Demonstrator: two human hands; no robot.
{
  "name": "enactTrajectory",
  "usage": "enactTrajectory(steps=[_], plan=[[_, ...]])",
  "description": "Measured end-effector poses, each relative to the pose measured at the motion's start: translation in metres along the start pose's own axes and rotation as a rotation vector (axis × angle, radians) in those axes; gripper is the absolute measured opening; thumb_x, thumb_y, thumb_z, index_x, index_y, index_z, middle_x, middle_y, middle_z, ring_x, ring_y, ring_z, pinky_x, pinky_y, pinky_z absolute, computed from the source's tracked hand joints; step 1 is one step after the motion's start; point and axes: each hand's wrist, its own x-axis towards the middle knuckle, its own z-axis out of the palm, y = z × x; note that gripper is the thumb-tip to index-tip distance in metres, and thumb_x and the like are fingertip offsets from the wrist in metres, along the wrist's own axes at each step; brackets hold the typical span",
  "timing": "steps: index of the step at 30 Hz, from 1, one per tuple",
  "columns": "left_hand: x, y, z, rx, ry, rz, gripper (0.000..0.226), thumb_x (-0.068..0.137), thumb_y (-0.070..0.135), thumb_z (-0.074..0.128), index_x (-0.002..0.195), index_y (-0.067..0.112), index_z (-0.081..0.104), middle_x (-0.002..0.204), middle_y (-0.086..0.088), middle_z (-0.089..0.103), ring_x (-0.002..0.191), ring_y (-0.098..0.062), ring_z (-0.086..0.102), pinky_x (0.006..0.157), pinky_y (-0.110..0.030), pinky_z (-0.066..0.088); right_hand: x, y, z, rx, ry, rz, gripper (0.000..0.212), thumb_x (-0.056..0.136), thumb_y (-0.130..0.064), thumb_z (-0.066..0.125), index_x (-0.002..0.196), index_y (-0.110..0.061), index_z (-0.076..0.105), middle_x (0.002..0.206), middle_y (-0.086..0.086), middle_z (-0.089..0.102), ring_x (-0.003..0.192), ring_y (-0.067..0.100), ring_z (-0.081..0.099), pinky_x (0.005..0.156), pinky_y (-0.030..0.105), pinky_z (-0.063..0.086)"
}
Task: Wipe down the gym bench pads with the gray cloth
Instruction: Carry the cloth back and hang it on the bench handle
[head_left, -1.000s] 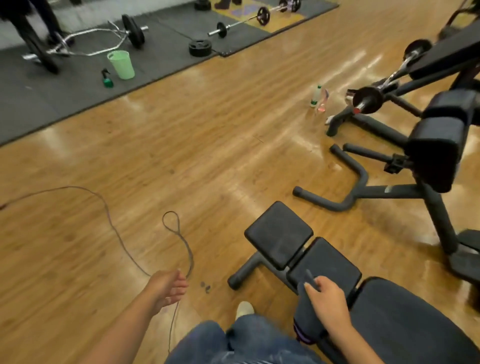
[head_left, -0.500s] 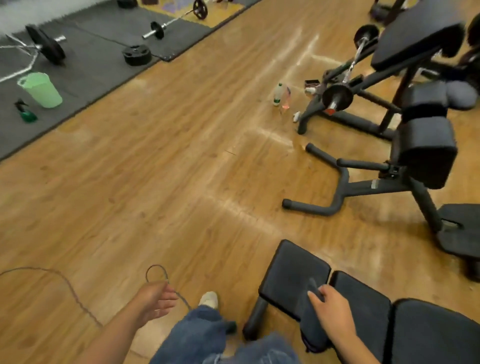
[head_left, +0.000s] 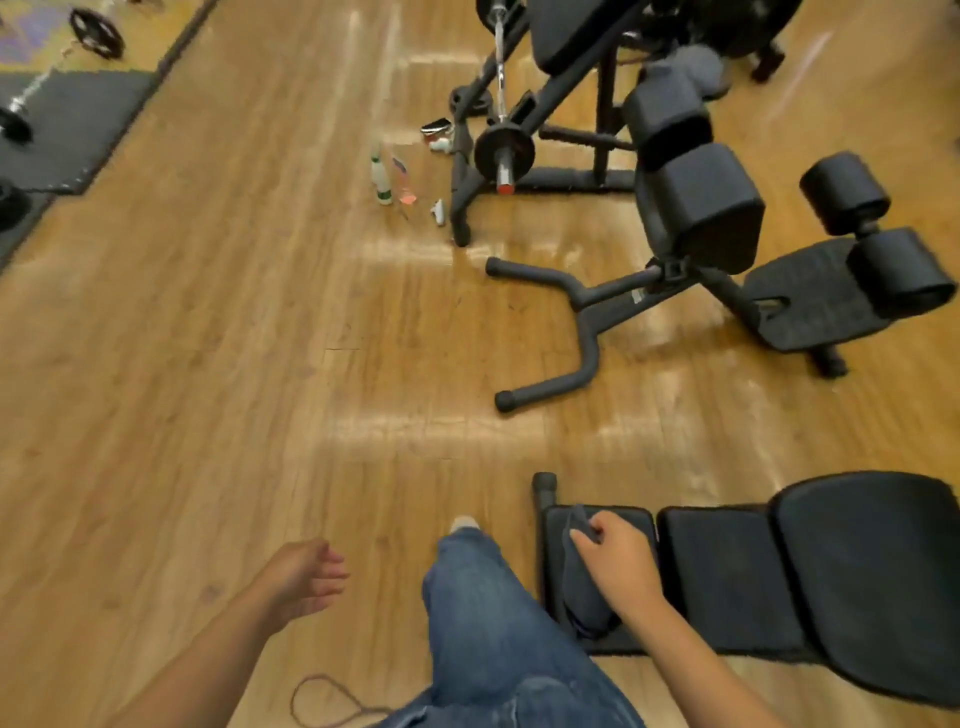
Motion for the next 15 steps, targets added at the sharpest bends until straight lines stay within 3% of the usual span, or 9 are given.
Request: enactTrajectory(steps=[5, 9, 15], plan=[[0.051, 0.126, 0.015, 0.132, -0.07, 0.036, 0.027, 0.097, 0.018, 0.036, 0.085, 0.003, 0.055, 0.078, -0.013, 0.062, 0.069, -0.025, 0.055, 0.061, -0.03, 0.042, 0.065, -0.025, -0.009, 0.068, 0.075, 0.164, 0.036, 0.088, -0.029, 0.058, 0.061, -0.014, 0.04, 0.057, -0.001, 0.049, 0.054, 0.01, 0.048, 0.045, 0.024, 0.026], [0.069, 0.24, 0.032, 0.098, -0.169, 0.104, 0.029, 0.098, 0.02, 0.033, 0.085, 0.003, 0.053, 0.084, -0.014, 0.059, 0.072, -0.025, 0.054, 0.062, -0.033, 0.042, 0.119, -0.057, -0.036, 0.118, 0.157, 0.211, 0.037, 0.088, -0.027, 0.059, 0.059, -0.015, 0.038, 0.055, -0.002, 0.044, 0.053, 0.007, 0.043, 0.044, 0.022, 0.023], [0.091, 0.38, 0.082, 0.231, -0.29, 0.224, 0.028, 0.097, 0.021, 0.034, 0.089, 0.005, 0.055, 0.087, -0.012, 0.062, 0.074, -0.024, 0.056, 0.067, -0.032, 0.043, 0.196, -0.109, -0.079, 0.202, 0.228, 0.294, 0.03, 0.091, -0.03, 0.055, 0.071, -0.01, 0.047, 0.06, 0.003, 0.044, 0.051, 0.011, 0.04, 0.046, 0.026, 0.024]])
